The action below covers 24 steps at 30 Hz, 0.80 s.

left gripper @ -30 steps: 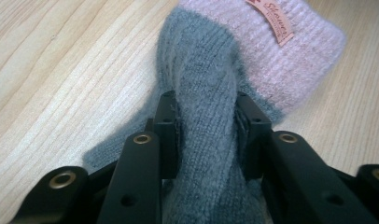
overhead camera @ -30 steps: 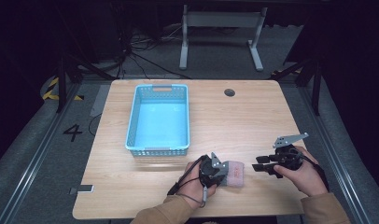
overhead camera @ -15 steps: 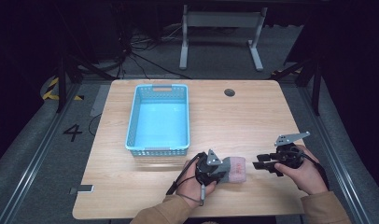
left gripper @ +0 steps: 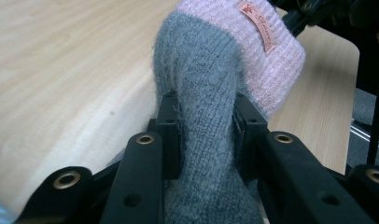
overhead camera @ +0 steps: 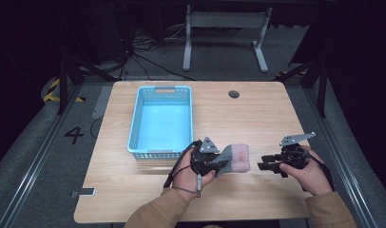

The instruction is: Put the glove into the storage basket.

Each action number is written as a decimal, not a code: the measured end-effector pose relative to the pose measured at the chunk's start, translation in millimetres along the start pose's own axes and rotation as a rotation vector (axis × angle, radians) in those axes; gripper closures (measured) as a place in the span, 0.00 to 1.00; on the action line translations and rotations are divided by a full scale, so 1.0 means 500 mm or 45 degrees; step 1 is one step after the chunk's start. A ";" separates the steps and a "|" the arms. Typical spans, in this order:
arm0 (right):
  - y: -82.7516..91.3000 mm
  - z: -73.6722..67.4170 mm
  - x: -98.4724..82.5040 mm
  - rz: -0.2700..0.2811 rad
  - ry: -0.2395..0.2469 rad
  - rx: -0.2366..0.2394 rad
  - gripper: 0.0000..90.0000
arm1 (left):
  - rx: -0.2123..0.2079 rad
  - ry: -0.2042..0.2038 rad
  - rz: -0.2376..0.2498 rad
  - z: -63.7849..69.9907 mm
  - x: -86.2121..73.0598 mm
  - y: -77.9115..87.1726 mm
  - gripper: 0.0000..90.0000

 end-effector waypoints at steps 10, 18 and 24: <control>-0.002 0.012 0.000 0.004 -0.018 -0.001 0.63 | 0.049 -0.030 0.033 -0.036 0.037 0.058 0.77; -0.009 0.012 -0.003 -0.010 -0.027 0.007 0.63 | 0.062 0.001 0.070 -0.077 0.047 0.101 0.77; -0.008 0.014 -0.009 -0.014 -0.036 0.006 0.63 | 0.091 0.009 0.085 -0.114 0.050 0.136 0.77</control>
Point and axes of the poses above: each handheld gripper's, and its own axes: y roughly backward along the jaws, x roughly out of its top, z roughly to its right, the point moved 10 cm from there along -y, roughly forward along the jaws, and after that the axes turned 8 degrees about -x, right-handed, at the moved point
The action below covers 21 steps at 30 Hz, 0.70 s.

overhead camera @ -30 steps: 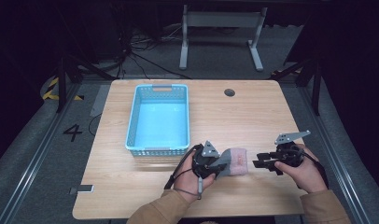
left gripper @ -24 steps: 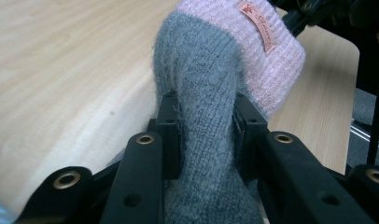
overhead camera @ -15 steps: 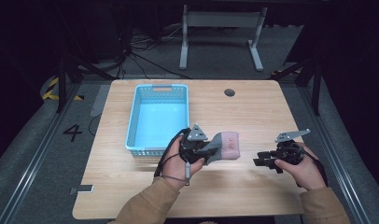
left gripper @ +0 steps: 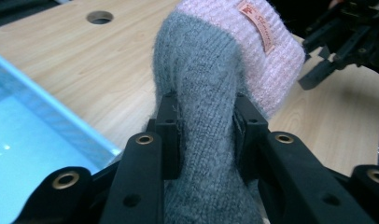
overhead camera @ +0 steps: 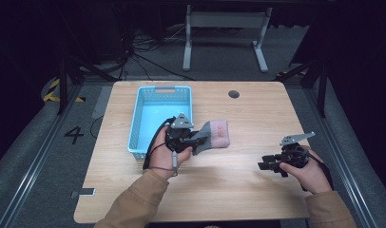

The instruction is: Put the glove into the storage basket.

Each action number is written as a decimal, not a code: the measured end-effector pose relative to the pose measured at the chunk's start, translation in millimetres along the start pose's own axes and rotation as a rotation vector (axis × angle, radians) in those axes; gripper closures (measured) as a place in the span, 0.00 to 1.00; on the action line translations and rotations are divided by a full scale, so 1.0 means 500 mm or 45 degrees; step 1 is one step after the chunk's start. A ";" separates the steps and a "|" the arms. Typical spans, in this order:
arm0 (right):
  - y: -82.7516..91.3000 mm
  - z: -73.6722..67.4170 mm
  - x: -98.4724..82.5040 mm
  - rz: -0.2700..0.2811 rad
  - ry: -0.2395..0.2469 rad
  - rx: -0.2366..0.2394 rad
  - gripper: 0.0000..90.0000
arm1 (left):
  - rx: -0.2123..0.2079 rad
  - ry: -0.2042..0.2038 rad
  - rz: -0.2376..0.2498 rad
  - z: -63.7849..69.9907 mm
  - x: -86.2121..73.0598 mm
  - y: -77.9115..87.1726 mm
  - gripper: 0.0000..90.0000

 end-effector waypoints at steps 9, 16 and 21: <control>0.003 0.000 -0.011 -0.006 -0.013 -0.006 0.62 | 0.053 -0.030 -0.011 -0.065 -0.001 0.039 0.77; 0.008 0.004 -0.018 0.000 -0.029 -0.019 0.62 | 0.075 -0.002 0.006 -0.104 -0.007 0.061 0.77; 0.007 0.000 -0.022 -0.003 -0.031 -0.020 0.62 | 0.092 0.001 -0.002 -0.133 -0.014 0.072 0.77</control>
Point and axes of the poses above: each handheld gripper's, and its own axes: y roughly backward along the jaws, x roughly out of its top, z roughly to its right, the point moved 10 cm from there along -y, roughly forward along the jaws, and after that the axes turned 8 degrees about -x, right-handed, at the moved point
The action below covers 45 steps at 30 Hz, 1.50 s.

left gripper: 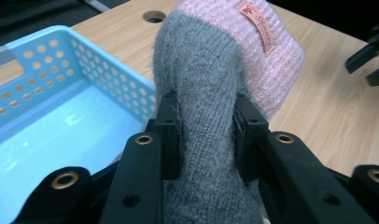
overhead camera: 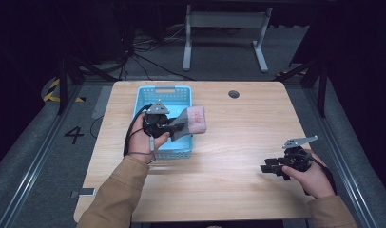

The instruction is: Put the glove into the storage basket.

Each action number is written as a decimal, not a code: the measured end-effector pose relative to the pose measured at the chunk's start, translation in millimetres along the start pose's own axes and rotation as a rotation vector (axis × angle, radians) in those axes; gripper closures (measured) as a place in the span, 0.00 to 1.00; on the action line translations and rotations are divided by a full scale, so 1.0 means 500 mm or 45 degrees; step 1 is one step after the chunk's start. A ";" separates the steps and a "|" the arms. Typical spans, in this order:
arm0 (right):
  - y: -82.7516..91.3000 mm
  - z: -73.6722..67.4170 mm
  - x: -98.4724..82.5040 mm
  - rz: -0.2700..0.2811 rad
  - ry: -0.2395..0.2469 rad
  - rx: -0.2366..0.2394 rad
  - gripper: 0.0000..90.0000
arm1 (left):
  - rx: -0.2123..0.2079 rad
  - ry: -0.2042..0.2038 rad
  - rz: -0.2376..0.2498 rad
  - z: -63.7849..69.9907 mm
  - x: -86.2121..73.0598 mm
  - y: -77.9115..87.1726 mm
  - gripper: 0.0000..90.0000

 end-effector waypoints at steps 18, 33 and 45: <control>-0.006 -0.003 -0.018 -0.019 -0.022 -0.003 0.61 | 0.066 0.034 -0.073 -0.106 -0.046 0.009 0.76; -0.017 -0.014 -0.020 -0.029 -0.003 0.019 0.60 | 0.131 0.095 -0.200 -0.158 -0.094 -0.034 0.76; -0.020 -0.016 -0.021 -0.028 0.001 0.021 0.59 | 0.106 0.108 -0.292 -0.169 -0.109 -0.081 0.75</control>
Point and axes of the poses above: each handheld gripper's, and its own axes: y roughly backward along the jaws, x roughly out of its top, z roughly to its right, the point moved 10 cm from there along -y, roughly forward along the jaws, and after that the axes turned 8 degrees about -x, right-handed, at the moved point
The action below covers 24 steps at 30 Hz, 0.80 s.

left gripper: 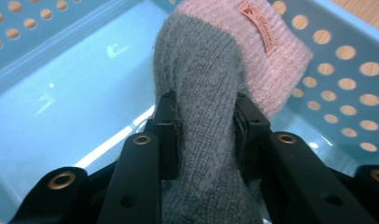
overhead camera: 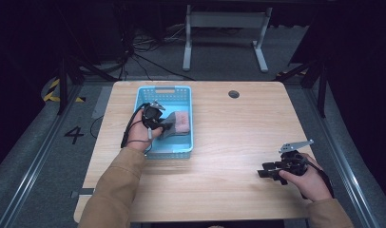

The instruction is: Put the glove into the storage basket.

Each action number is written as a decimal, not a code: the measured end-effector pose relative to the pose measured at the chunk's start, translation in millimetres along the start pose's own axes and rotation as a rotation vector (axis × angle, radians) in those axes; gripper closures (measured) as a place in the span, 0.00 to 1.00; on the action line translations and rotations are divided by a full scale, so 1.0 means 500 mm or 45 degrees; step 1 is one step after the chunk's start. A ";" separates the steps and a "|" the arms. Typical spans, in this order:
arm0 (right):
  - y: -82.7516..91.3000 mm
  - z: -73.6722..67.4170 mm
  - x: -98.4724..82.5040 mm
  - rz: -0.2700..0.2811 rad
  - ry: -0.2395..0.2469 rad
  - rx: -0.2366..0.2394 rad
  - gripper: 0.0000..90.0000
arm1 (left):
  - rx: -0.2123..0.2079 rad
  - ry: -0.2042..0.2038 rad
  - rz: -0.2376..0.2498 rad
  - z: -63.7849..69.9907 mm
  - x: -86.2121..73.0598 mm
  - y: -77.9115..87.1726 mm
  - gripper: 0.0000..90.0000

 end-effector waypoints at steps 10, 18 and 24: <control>-0.002 -0.002 -0.001 0.007 0.016 -0.005 0.59 | 0.003 0.008 -0.092 -0.017 -0.015 -0.031 0.75; -0.005 -0.002 -0.004 -0.001 0.023 -0.004 0.58 | 0.050 -0.007 -0.131 -0.028 -0.019 -0.050 0.74; -0.006 -0.003 -0.003 0.002 0.024 -0.003 0.58 | 0.063 -0.013 -0.129 -0.034 -0.018 -0.054 0.70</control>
Point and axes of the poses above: each handheld gripper's, and its own axes: y roughly backward along the jaws, x roughly out of its top, z roughly to its right, the point moved 10 cm from there along -y, roughly forward along the jaws, and after that the axes turned 8 degrees about -x, right-handed, at the moved point
